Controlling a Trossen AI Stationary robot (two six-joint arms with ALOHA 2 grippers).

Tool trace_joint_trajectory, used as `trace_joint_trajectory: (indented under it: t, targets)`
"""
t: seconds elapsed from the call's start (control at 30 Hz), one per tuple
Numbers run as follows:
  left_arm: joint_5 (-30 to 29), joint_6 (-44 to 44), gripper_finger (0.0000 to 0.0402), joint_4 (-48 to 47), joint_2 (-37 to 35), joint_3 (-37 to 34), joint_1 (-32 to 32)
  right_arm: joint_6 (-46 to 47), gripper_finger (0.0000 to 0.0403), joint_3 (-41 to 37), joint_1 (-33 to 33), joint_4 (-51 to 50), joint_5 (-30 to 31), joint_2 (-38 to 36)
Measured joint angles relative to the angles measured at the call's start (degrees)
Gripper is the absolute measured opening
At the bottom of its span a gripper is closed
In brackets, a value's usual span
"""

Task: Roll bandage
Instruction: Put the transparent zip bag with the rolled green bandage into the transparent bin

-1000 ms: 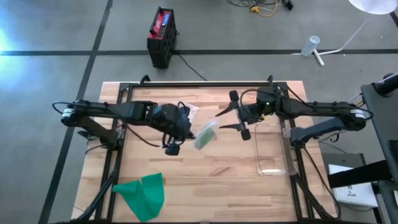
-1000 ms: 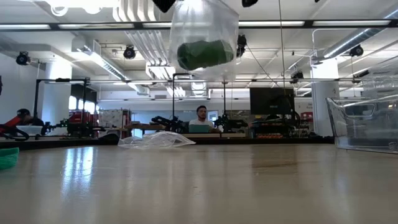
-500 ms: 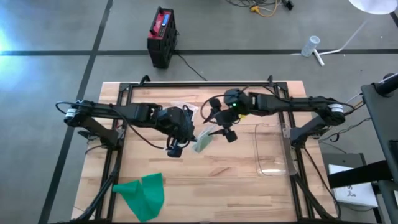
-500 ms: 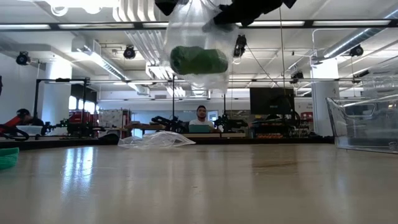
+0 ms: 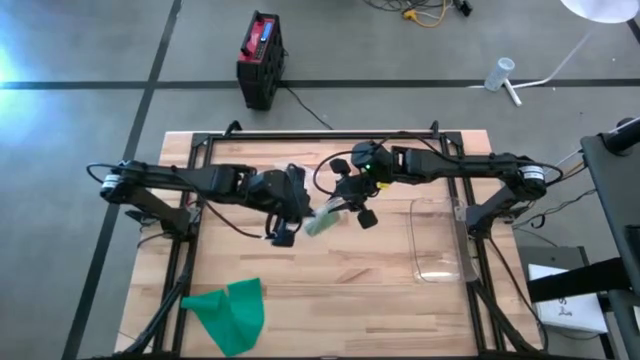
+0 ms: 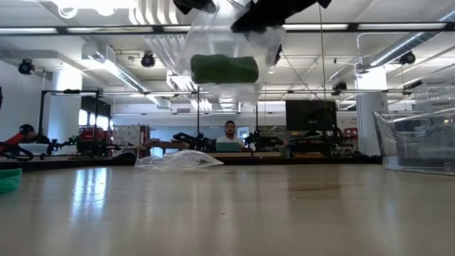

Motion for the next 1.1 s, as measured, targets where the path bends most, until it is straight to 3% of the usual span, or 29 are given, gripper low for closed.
trace_joint_trajectory:
  t: [0.1,0.27,0.4,0.67,0.83,0.9,1.03,1.1]
  targets:
    - [-4.9,0.2,0.0035,-1.1,-1.2,0.0,0.0,0.0,0.0008,-0.1,0.0,-0.4,0.7,-0.6]
    - [-14.3,-2.4,0.0083,-7.3,-5.0,-0.3,0.0,1.5,0.0002,-0.5,-0.1,-1.6,3.7,-5.0]
    - [-16.6,-6.4,0.0121,-5.4,-9.7,-4.8,0.0,5.1,0.0001,-3.1,-0.5,-0.9,7.1,-9.4]
    - [-16.6,-7.2,0.0169,22.9,-20.2,-29.3,0.0,17.8,0.0,-12.3,-2.5,6.5,20.0,-17.7]
    - [-13.4,-7.0,0.0183,45.7,-21.1,-42.5,0.3,25.3,0.0,-16.0,-5.0,9.7,29.1,-19.3]
    - [-11.6,-5.4,0.0185,55.4,-19.7,-45.4,0.8,28.2,0.0,-16.5,-6.2,10.0,30.4,-18.9]
    - [-11.1,-4.5,0.0189,65.9,-16.6,-48.7,1.7,33.2,0.0,-16.5,-7.9,11.5,30.2,-16.9]
    - [-8.5,-6.0,0.0191,68.8,-15.1,-49.4,2.6,33.3,0.0,-15.5,-8.5,11.8,26.1,-15.4]
